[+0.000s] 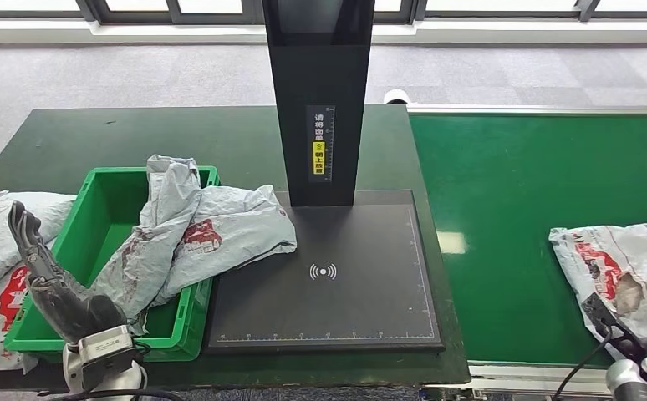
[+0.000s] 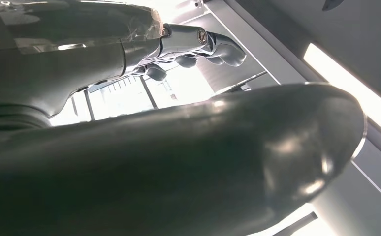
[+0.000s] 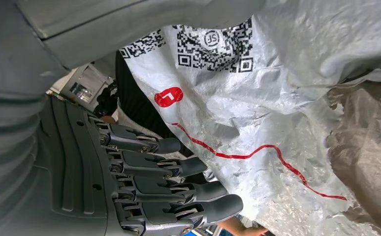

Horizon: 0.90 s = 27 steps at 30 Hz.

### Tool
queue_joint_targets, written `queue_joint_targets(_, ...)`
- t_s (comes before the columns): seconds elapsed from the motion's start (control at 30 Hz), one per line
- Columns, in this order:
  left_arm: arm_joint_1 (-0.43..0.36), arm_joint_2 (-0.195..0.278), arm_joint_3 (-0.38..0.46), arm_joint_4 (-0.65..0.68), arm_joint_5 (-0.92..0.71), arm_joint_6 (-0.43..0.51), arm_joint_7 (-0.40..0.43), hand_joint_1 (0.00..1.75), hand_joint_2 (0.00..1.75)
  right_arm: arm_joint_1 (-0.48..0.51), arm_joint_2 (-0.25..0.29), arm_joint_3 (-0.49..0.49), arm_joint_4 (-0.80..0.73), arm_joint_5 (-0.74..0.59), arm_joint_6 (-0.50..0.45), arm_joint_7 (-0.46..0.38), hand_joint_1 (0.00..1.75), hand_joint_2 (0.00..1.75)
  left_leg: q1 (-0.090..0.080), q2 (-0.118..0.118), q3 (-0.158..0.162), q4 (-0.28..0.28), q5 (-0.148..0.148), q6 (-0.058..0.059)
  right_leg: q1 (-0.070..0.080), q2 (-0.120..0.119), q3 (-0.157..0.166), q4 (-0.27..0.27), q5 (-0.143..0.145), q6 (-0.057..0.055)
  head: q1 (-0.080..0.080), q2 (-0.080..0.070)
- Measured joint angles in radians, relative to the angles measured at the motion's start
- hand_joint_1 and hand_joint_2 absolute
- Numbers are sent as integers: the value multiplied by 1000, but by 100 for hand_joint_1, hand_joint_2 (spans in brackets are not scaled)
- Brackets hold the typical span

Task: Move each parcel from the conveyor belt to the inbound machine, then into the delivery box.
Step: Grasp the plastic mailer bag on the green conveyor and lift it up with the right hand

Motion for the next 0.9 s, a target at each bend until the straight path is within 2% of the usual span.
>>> queue_joint_targets(0.17, -4, 1, 0, 9, 0, 0, 0, 0, 0, 0, 6, 0, 8, 0, 9, -3, 0, 175, 0, 0, 0, 0, 0, 0, 0, 0, 0, 0, 0, 0, 0, 0)
queue_joint_targets(0.27, -17, 3, -2, 23, 1, 0, 0, 0, 0, 0, 14, -4, 14, 0, 60, -18, 0, 175, 0, 0, 0, 0, 0, 0, 0, 0, 0, 0, 0, 0, 0, 0)
queue_joint_targets(0.3, -23, 4, -4, 29, 2, 0, 0, 0, 0, 0, 19, -7, 16, 0, 79, -23, 13, 175, 0, 0, 0, 0, 0, 0, 0, 0, 0, 0, 0, 0, 0, 0)
queue_joint_targets(0.4, -42, 6, -11, 52, 5, 0, 0, 0, 0, 0, 29, -13, 22, 1, 124, -46, 144, 175, 1, 0, 1, 0, 0, 0, 1, 0, 1, 0, 0, 0, 0, 0)
queue_joint_targets(0.43, -48, 7, -13, 60, 5, 0, 0, 0, 0, 0, 32, -14, 23, 3, 132, -60, 175, 175, 1, 1, 1, 0, 0, 0, 1, 1, 1, 0, 0, 0, 0, 0)
queue_joint_targets(0.57, -62, 8, -15, 81, 1, 0, 0, 0, 0, -1, 45, -15, 23, 12, 83, -122, 175, 175, 1, 2, 1, 0, 0, 0, 1, 1, 2, 0, 0, 0, 0, 0)
queue_joint_targets(0.67, -61, 8, -15, 85, -1, 0, 0, 0, 0, -7, 54, -15, 23, 12, 6, -140, 175, 175, 1, 2, 1, 0, 1, 1, 0, 1, 2, 0, 1, 1, 0, 0)
queue_joint_targets(0.9, -53, 8, -15, 84, -17, 0, 0, 0, 0, -34, 72, -18, 18, -6, -112, -185, 175, 175, 1, 1, 0, 0, 1, 1, 1, 0, 2, 0, 1, 1, 0, 0)
